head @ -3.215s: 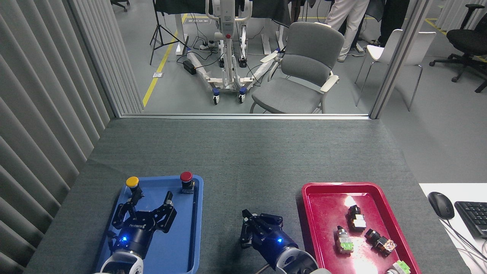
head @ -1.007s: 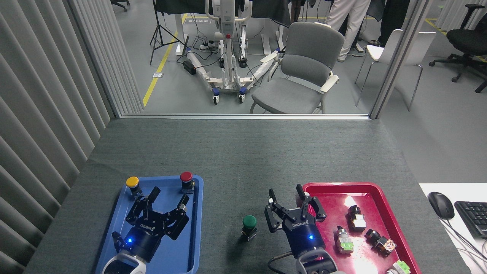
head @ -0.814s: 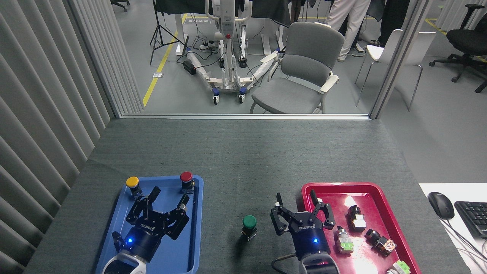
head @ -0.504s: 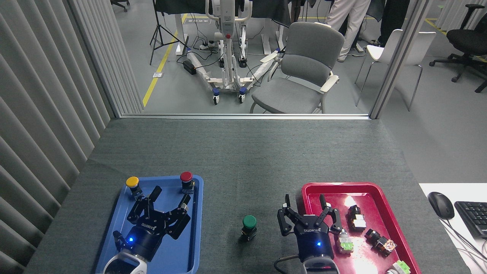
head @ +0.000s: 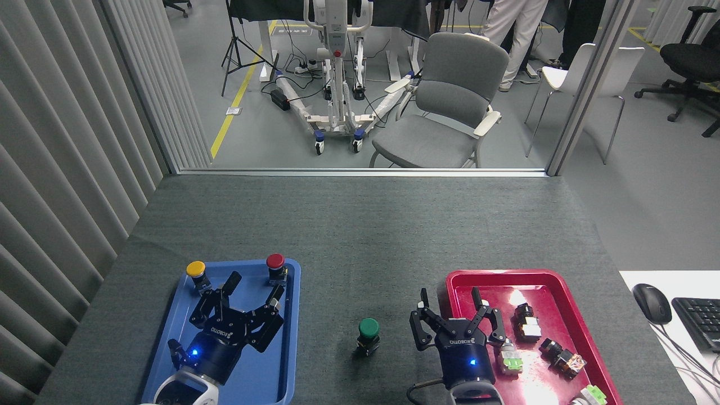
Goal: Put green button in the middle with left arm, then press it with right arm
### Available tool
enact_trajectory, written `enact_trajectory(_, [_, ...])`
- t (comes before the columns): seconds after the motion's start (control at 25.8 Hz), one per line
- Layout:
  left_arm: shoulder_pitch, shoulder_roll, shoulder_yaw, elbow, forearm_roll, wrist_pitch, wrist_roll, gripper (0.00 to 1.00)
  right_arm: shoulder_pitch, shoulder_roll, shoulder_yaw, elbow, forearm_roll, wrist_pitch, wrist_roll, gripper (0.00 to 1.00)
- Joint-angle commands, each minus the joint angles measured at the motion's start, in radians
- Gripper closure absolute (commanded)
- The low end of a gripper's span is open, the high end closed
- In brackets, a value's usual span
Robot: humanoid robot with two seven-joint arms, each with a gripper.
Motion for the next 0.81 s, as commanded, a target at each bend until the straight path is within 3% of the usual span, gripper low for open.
enact_trajectory(0.0, [-0.004, 0.006, 0.000, 0.005, 0.000, -0.001, 0.001, 0.00, -0.002, -0.017, -0.005, -0.003, -0.005, -0.042, 0.044, 0.01])
enact_trajectory(0.15, [-0.006, -0.003, -0.002, 0.010, -0.003, -0.001, 0.001, 0.00, -0.002, -0.043, -0.006, -0.019, -0.005, -0.049, 0.128, 0.01])
enact_trajectory(0.54, [-0.003, -0.001, -0.005, 0.000, -0.003, 0.003, -0.001, 0.00, -0.016, -0.099, -0.057, -0.021, -0.008, -0.054, 0.122, 0.01])
enact_trajectory(0.7, [-0.006, -0.001, -0.005, 0.003, -0.008, 0.011, -0.056, 0.00, -0.016, -0.100, -0.071, -0.024, -0.010, -0.075, 0.122, 0.01])
enact_trajectory(0.77, [-0.008, 0.000, -0.005, 0.003, -0.011, 0.063, -0.104, 0.00, -0.016, -0.100, -0.071, -0.029, -0.011, -0.075, 0.122, 0.01])
